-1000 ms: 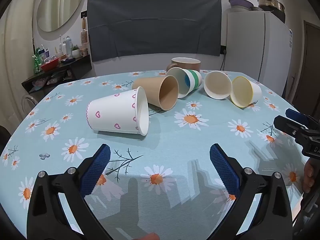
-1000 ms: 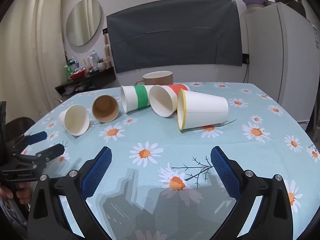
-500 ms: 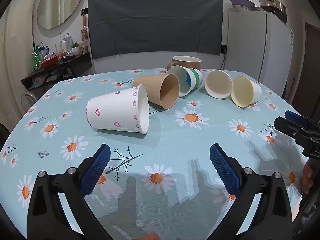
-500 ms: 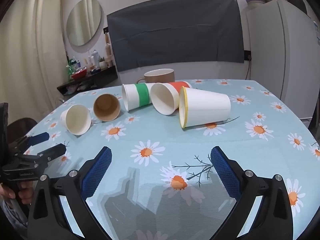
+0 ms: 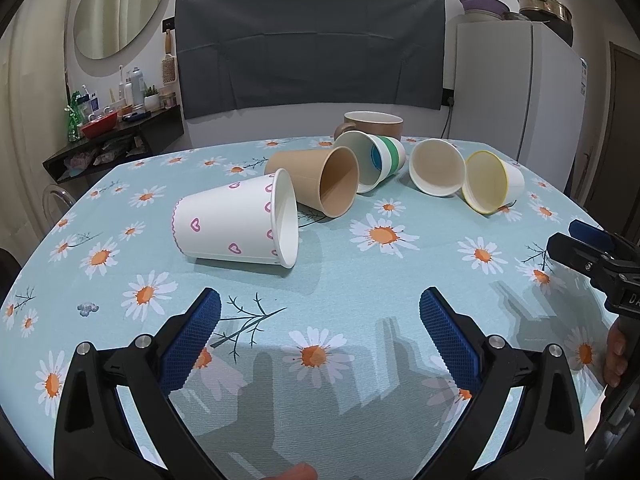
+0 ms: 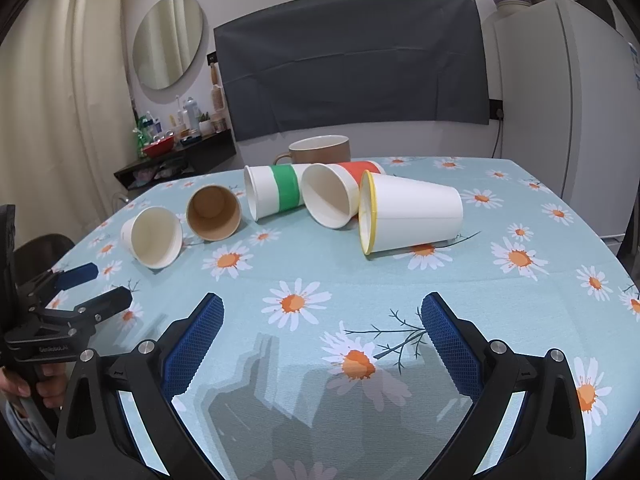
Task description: Flip cup upside down
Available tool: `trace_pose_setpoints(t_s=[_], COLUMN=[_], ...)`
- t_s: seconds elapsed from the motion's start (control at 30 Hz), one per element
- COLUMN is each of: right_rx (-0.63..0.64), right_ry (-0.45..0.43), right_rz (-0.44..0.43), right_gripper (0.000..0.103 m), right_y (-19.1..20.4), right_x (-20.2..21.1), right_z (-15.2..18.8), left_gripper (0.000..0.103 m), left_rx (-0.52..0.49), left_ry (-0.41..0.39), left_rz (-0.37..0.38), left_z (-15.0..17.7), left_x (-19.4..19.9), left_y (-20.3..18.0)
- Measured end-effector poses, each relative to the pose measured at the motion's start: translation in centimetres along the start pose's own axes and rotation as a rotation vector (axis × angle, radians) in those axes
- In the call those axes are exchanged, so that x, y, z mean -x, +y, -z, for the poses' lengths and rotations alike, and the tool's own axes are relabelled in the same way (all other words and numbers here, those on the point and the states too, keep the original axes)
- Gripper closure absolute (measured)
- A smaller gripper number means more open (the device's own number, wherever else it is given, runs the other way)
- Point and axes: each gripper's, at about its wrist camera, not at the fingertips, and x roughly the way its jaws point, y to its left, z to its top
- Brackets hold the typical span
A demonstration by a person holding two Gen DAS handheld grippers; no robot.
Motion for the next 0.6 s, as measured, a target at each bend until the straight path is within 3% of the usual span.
trace_pose_setpoints(t_s=[0.6], right_rx=[-0.001], right_ry=[0.003], right_rz=[-0.001], right_gripper=[0.008], right_y=[-0.01], right_x=[-0.08], right_z=[0.00], left_gripper=[0.006], left_rx=[-0.001], left_ry=[0.003], left_rz=[0.000], left_z=[-0.18], left_x=[-0.04], left_y=[-0.01])
